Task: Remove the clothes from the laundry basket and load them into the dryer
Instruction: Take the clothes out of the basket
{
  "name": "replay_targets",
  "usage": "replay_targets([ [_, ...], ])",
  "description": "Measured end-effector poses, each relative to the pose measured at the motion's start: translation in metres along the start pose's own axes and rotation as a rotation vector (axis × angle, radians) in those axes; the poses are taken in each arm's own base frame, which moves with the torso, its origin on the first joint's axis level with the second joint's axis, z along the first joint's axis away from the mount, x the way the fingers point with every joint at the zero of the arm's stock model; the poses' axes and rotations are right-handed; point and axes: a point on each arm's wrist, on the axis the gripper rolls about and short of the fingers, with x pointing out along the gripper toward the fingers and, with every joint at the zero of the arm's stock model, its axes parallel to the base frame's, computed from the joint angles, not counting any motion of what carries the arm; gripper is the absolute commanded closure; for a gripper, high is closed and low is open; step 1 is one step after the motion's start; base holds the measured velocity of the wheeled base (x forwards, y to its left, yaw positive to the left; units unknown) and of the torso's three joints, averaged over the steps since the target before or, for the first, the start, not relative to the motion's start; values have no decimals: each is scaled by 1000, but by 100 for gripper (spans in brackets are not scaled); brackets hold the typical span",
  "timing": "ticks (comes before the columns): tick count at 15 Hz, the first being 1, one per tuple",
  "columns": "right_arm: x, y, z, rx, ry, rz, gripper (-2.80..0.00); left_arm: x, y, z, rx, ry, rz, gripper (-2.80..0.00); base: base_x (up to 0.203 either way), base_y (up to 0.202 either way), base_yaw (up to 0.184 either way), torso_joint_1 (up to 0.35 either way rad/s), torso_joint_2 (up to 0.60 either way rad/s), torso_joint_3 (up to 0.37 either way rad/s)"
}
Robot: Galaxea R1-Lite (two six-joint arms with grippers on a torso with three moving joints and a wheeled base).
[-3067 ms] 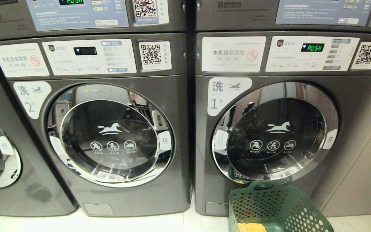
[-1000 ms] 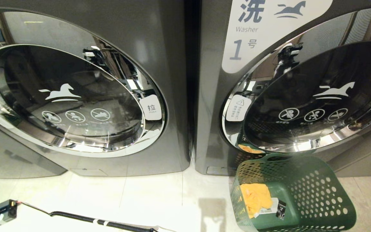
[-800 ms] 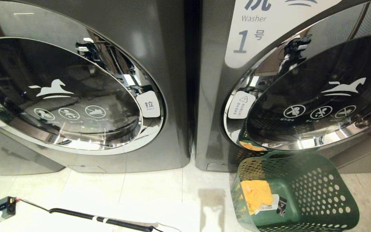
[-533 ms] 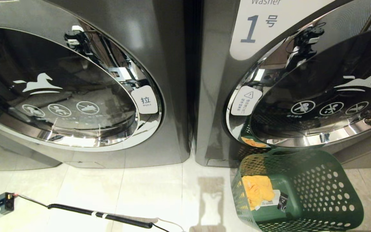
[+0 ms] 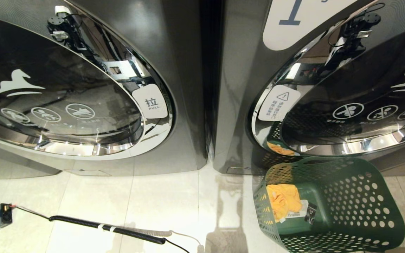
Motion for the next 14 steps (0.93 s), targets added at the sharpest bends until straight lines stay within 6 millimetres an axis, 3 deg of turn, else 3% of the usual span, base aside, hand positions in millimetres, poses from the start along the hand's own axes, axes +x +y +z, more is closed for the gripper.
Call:
replay_targets([
  [2, -3, -2, 14, -45, -16, 0, 0, 0, 0, 0, 3, 1, -1, 0, 0, 0, 0, 0, 0, 0],
  [4, -5, -6, 44, -36, -13, 3, 0, 0, 0, 0, 3, 0, -1, 0, 0, 0, 0, 0, 0, 0],
  [6, 10, -11, 73, 10, 90, 19, 0, 0, 0, 0, -6, 0, 0, 0, 0, 0, 0, 0, 0, 0],
  [9, 67, -17, 87, 110, 412, 53, 0, 0, 0, 0, -9, 0, -1, 0, 0, 0, 0, 0, 0, 0],
  [12, 126, -19, 74, 222, 668, 46, 0, 0, 0, 0, -9, 0, 0, 0, 0, 0, 0, 0, 0, 0],
  [14, 158, -18, 62, 297, 746, 27, 0, 0, 0, 0, -9, 0, 1, 0, 0, 0, 0, 0, 0, 0],
])
